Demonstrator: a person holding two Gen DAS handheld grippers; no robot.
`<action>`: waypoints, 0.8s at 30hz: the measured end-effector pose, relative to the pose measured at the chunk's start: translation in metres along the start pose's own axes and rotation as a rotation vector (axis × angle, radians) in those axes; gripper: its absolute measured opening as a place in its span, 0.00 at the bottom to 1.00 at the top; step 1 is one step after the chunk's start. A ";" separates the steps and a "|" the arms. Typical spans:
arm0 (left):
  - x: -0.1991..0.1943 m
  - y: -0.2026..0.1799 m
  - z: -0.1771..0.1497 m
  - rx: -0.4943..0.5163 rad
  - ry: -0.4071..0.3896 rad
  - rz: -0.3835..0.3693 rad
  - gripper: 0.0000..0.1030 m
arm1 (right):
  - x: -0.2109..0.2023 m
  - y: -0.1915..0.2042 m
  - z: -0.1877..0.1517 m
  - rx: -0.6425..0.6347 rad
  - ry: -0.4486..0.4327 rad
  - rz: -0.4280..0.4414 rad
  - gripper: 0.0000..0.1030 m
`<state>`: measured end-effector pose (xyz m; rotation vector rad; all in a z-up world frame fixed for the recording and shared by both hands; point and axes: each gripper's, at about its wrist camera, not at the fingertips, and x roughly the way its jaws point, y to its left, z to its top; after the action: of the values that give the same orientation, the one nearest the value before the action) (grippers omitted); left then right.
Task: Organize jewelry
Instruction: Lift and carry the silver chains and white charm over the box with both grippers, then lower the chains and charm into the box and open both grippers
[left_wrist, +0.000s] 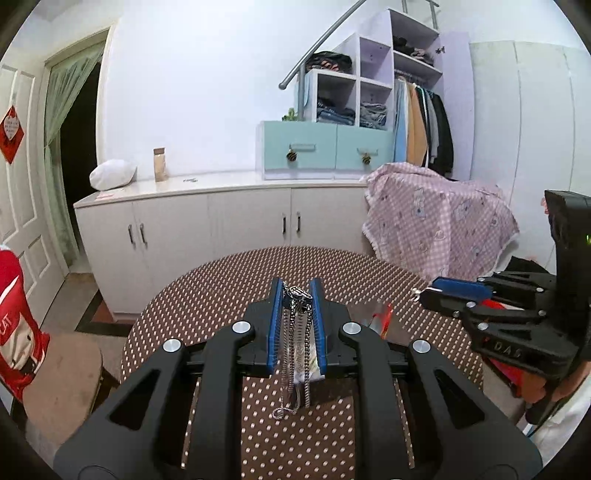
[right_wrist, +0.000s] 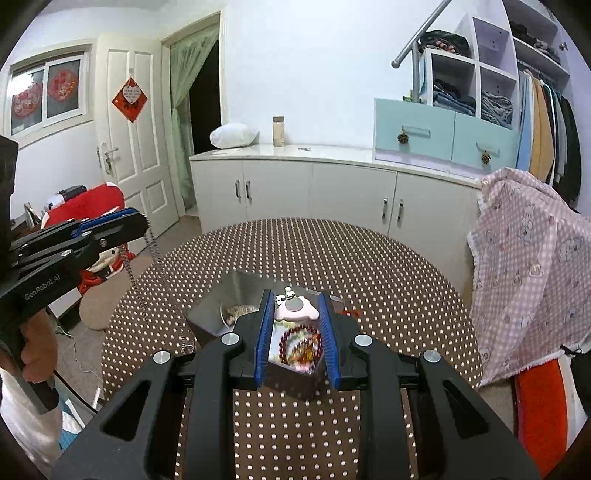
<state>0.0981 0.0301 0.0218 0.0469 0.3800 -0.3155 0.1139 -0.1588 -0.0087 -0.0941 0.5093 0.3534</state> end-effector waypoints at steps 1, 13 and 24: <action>0.000 -0.001 0.004 0.002 -0.006 0.000 0.15 | -0.001 0.000 0.003 -0.003 -0.005 -0.003 0.22; -0.002 -0.009 0.064 -0.025 -0.061 -0.031 0.15 | -0.007 -0.006 0.035 -0.013 -0.048 0.011 0.22; 0.030 -0.016 0.055 -0.016 0.028 -0.031 0.15 | 0.010 -0.008 0.036 -0.013 -0.017 0.056 0.22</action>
<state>0.1395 0.0004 0.0620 0.0303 0.4117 -0.3427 0.1411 -0.1568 0.0175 -0.0892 0.4940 0.4117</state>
